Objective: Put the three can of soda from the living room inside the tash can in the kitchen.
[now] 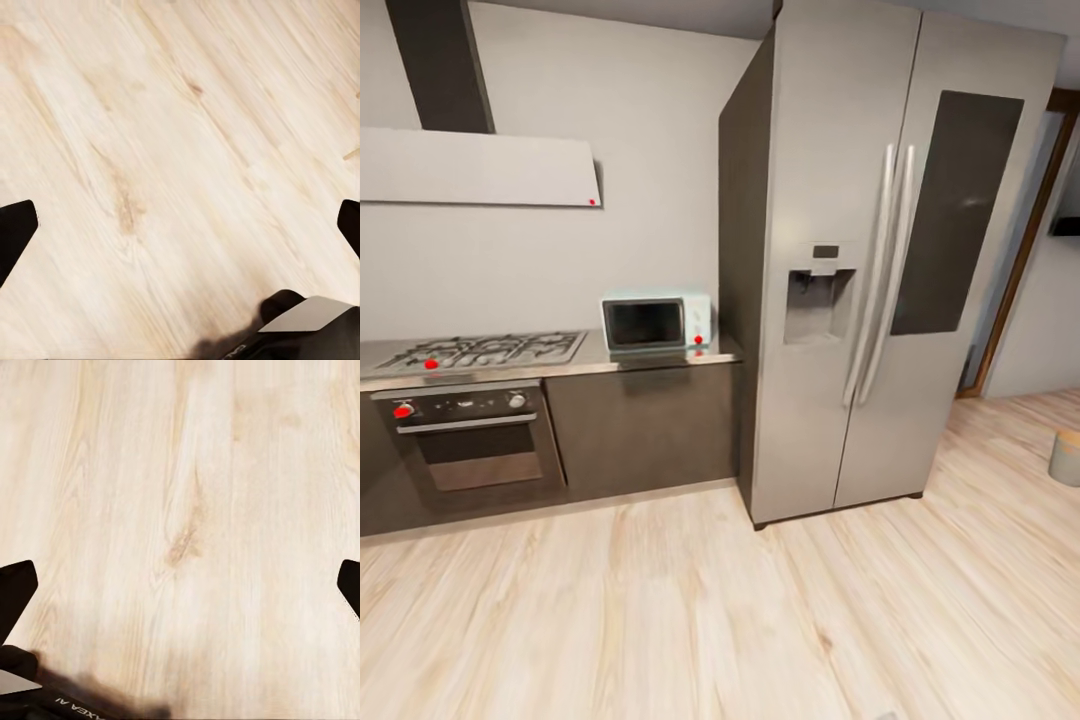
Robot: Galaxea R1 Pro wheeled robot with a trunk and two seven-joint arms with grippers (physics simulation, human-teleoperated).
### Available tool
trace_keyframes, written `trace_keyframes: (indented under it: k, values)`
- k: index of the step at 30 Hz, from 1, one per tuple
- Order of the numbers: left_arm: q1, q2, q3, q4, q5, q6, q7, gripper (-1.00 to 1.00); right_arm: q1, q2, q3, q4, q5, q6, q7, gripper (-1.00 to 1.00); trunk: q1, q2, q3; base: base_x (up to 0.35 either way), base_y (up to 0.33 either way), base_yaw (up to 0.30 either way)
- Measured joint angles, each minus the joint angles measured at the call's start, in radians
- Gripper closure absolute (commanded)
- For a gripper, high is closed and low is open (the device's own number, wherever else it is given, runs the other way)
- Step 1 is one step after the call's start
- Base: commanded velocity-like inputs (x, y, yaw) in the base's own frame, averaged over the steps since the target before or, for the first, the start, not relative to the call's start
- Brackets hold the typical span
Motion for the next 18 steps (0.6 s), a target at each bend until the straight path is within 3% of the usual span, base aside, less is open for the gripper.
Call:
trace_keyframes:
  k: [18]
  values:
    - [0.0,0.0,0.0,0.0,0.0,0.0,0.0,-1.0,0.0,0.0,0.0,0.0,0.0,0.0,0.0,-1.0,0.0,0.0,0.0,0.347,0.101,0.0]
